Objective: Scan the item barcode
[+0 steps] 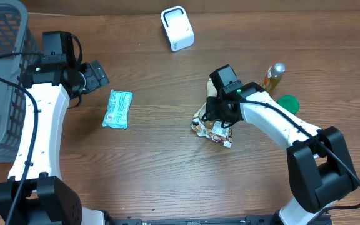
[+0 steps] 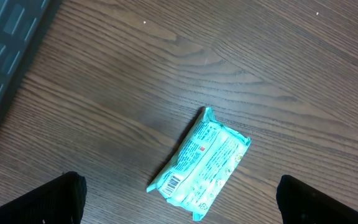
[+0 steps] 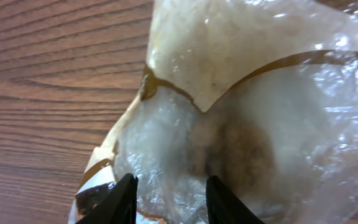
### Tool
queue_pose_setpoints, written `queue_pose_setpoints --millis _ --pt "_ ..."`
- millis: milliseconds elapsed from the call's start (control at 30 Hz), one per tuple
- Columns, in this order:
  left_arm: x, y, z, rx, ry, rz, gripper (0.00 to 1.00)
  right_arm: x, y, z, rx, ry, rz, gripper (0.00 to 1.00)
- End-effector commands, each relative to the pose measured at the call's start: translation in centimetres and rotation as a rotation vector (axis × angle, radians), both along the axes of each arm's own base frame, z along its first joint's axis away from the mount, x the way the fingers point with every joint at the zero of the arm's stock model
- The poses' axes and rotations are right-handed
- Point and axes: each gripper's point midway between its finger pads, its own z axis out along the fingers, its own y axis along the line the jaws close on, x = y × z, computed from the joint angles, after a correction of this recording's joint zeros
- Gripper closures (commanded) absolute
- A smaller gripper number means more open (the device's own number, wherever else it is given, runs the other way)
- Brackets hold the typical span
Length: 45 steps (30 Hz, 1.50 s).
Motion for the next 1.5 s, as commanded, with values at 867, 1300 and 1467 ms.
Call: queue_pose_setpoints --millis 867,1300,1467 --pt "-0.1 0.5 -0.5 0.011 0.016 0.006 0.00 1.6 3.1 1.7 0.166 -0.065 0.045 0.92" --pt "-0.1 0.5 -0.5 0.011 0.016 0.006 0.00 1.7 2.3 1.5 0.123 -0.073 0.029 0.95" --pt "-0.1 0.5 -0.5 0.011 0.016 0.006 0.00 1.4 2.2 1.3 0.117 -0.059 0.029 0.96"
